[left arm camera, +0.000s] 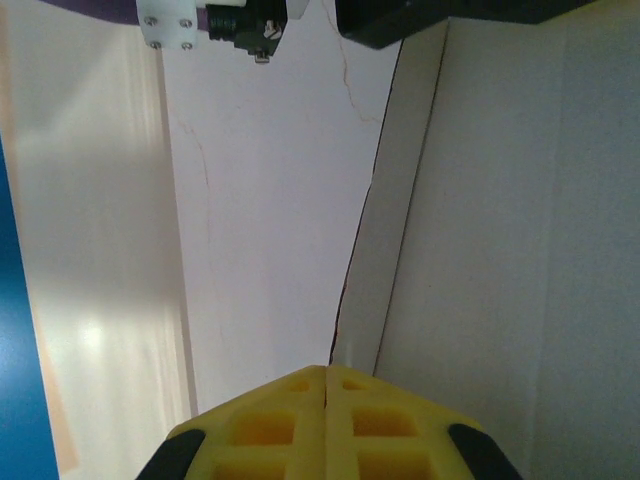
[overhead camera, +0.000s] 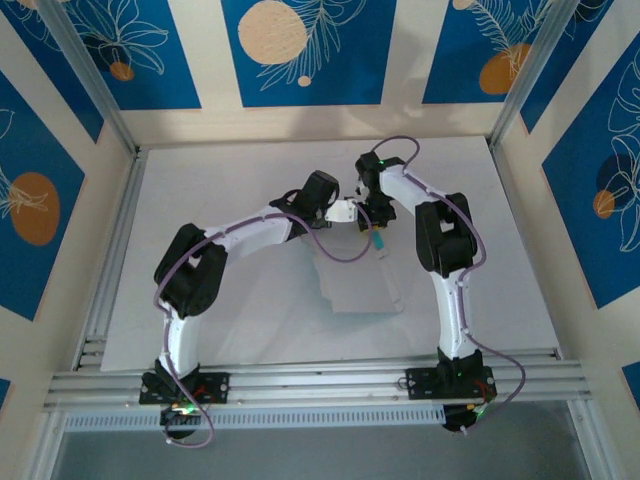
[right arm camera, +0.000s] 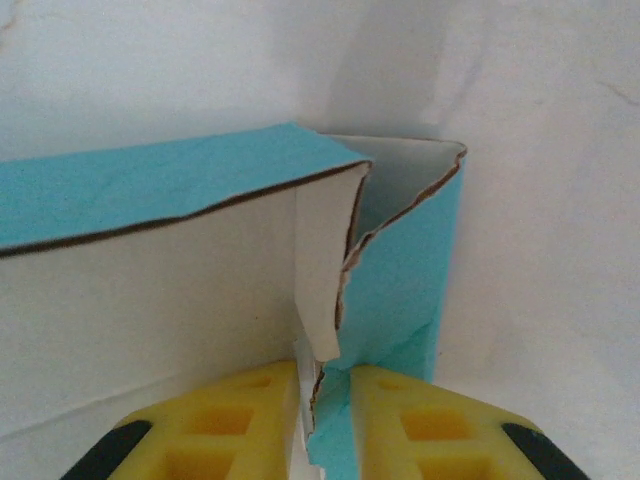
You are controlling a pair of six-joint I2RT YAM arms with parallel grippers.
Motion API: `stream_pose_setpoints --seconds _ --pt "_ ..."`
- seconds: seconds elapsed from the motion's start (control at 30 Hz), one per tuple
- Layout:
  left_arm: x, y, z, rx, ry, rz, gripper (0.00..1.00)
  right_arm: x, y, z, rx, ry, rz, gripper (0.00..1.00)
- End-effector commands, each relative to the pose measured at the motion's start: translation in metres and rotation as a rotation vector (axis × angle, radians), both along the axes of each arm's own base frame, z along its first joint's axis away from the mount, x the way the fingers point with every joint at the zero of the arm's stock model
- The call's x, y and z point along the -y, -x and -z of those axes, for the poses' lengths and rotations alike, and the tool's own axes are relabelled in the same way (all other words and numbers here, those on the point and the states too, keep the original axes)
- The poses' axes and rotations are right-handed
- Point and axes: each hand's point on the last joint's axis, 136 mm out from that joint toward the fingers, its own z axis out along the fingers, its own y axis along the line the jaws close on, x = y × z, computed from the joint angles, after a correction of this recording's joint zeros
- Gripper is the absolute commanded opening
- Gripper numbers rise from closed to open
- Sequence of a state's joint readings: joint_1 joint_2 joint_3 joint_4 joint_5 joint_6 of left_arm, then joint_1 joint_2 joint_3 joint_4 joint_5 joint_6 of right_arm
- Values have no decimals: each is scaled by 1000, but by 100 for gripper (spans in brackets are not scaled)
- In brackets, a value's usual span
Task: Fold the paper box
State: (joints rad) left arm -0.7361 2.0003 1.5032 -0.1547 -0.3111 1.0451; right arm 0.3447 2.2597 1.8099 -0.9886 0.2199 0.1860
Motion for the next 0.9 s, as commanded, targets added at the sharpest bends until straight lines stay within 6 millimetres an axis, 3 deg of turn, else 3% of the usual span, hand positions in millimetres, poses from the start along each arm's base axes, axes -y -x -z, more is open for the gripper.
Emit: stream_pose_setpoints --seconds 0.0,0.13,0.37,0.5,0.57,0.67,0.77,0.87 --pt "21 15 14 -61 19 58 0 -13 32 33 -114 5 -3 27" --pt "20 16 12 -59 19 59 0 -24 37 30 -101 -45 42 29" --pt "18 18 7 -46 20 65 0 -24 51 43 -153 -102 283 29" --pt "18 18 7 -46 22 65 0 -27 51 47 -165 -179 330 27" --pt "18 18 6 -43 24 65 0 -26 45 32 -111 -199 312 28" --pt "16 16 1 -18 25 65 0 -30 34 -14 26 -270 236 32" --pt "13 13 -6 24 29 59 0 -22 32 -54 103 -335 199 39" --pt "9 9 -13 64 42 51 0 -10 35 -78 142 -384 192 42"
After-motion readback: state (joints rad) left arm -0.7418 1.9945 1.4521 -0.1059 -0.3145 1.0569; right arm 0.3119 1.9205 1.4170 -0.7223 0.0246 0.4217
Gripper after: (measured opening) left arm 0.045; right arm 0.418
